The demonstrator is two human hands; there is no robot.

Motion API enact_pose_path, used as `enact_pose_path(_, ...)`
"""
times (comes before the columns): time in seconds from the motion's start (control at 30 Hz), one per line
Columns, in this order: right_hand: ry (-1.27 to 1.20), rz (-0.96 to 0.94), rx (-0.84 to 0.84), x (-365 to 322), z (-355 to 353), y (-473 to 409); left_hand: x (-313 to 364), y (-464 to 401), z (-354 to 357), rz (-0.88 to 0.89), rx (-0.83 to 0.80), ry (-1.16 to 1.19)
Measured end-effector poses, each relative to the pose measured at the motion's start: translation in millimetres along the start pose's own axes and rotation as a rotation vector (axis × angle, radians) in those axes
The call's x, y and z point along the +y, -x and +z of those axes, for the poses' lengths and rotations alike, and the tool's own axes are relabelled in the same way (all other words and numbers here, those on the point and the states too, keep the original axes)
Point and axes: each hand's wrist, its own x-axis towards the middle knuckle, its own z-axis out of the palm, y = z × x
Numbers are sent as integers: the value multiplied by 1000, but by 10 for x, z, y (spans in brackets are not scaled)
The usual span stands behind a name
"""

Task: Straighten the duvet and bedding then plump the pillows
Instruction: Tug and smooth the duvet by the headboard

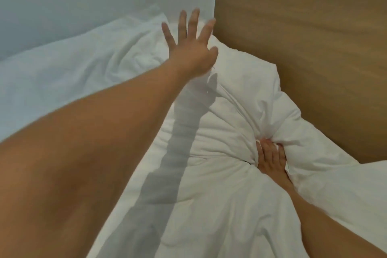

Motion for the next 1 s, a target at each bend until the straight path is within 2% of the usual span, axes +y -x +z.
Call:
enact_pose_path(0.13,-186,17,-151,-5,-49,-2,390,1201,540,-136,-221,196)
enact_pose_path(0.2,-231,15,-201,27,-88,-24,526,1844,633,-178,-378,217)
enact_pose_path(0.27,-245,12,-182,-24,-67,14,633,2379,677,-171,-488,176)
enact_pose_path(0.4,-285,23,-31,-19,-83,14,662,2756,903,-148,-498,178)
enact_pose_path(0.5,-361,56,-10,-50,-165,18,591,2850,1214,-183,-377,121)
enact_pose_path(0.63,-391,123,-197,-120,-486,22,444,2954,1469,-237,-564,137)
enact_pose_path(0.73,-487,171,-458,-16,-997,57,376,2975,1391,-244,-635,99)
enact_pose_path(0.83,-552,269,-641,309,-1594,176,413,2947,1092,-259,-749,102)
enact_pose_path(0.93,-405,303,-848,702,-2183,346,396,3175,578,-279,-879,188)
enact_pose_path(1.0,-350,284,-927,872,-2469,447,447,3593,182,-223,-854,203)
